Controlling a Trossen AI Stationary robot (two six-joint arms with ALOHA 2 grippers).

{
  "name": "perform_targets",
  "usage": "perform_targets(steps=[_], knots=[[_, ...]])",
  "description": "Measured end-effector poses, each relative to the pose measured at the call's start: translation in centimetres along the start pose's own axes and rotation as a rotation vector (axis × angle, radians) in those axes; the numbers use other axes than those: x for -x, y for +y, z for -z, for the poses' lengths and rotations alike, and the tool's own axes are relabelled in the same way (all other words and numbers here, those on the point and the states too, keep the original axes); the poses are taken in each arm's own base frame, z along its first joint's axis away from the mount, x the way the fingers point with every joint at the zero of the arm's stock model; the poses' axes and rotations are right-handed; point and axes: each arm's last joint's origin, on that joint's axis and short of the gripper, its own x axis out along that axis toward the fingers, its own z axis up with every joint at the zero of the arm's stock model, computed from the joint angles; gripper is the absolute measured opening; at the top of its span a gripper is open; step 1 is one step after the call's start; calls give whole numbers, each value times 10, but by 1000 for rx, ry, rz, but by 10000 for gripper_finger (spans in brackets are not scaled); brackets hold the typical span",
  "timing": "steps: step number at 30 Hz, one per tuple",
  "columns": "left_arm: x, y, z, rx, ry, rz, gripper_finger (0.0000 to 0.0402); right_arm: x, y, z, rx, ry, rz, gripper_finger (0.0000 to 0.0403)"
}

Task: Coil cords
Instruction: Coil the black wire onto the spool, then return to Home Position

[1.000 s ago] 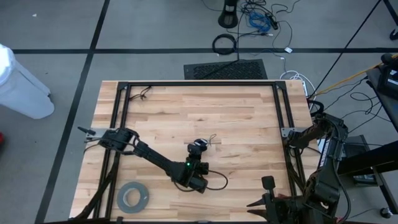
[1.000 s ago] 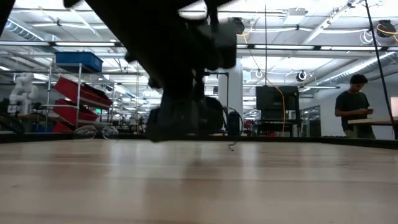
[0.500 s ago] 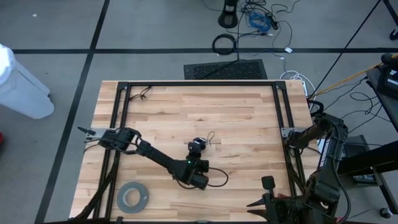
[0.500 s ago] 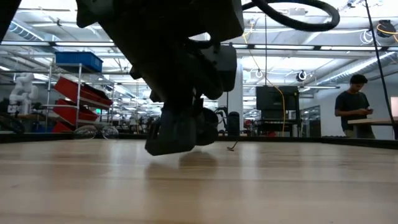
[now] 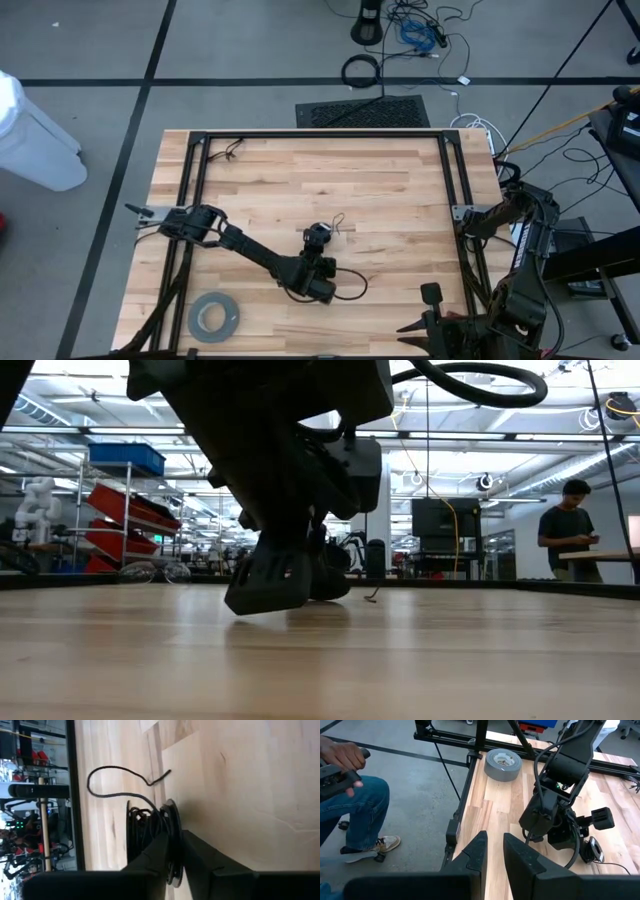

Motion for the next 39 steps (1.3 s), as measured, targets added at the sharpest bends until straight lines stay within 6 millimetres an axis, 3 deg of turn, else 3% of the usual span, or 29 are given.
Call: perform_targets(steps=[9,18,26,34,39], knots=[[4,-2,-1,-1,-9,3,118,0,0,0,-1,0,0,50],[26,-7,-13,14,-74,62,147,0,0,0,-1,0,0,50],[37,-12,-11,57,-79,70,151,0,0,0,-6,0,-1,50],[91,10,-9,230,-179,112,151,0,0,0,-5,2,-3,50],[136,38,-4,358,-283,162,151,0,0,0,-3,3,-3,50]])
